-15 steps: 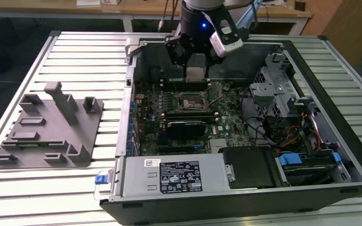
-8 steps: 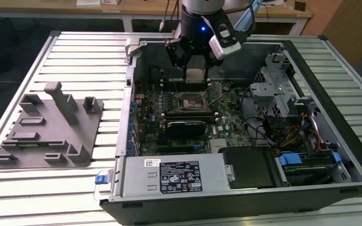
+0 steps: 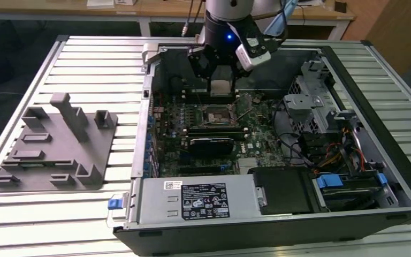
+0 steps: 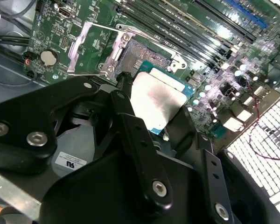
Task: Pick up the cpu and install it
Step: 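Pick up the cpu and move it towards the insertion slot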
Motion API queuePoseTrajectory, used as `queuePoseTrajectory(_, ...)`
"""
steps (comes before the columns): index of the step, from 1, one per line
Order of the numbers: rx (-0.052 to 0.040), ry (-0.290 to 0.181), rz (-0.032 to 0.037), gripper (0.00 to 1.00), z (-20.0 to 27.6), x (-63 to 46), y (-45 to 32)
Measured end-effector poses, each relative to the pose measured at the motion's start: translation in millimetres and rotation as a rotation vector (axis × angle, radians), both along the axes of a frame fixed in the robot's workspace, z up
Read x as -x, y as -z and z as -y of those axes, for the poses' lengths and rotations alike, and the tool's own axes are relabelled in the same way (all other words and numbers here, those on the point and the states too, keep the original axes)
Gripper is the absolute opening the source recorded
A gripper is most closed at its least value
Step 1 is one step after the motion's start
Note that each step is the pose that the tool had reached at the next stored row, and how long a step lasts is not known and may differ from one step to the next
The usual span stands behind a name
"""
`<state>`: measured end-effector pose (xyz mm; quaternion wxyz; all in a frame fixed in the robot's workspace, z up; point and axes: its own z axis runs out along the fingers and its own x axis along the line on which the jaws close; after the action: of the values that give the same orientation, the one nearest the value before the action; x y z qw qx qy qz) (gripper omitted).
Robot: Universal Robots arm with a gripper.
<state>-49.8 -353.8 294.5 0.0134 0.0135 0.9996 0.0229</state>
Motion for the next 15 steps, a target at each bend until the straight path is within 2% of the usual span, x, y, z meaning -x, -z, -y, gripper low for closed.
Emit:
queuePoseTrajectory(9, 0.0000, 0.000, -0.0002, 0.55, -6.3, -1.0, 10.9)
queuePoseTrajectory(15, 0.0001, 0.000, -0.0006, 0.55, -7.9, -2.6, 17.8)
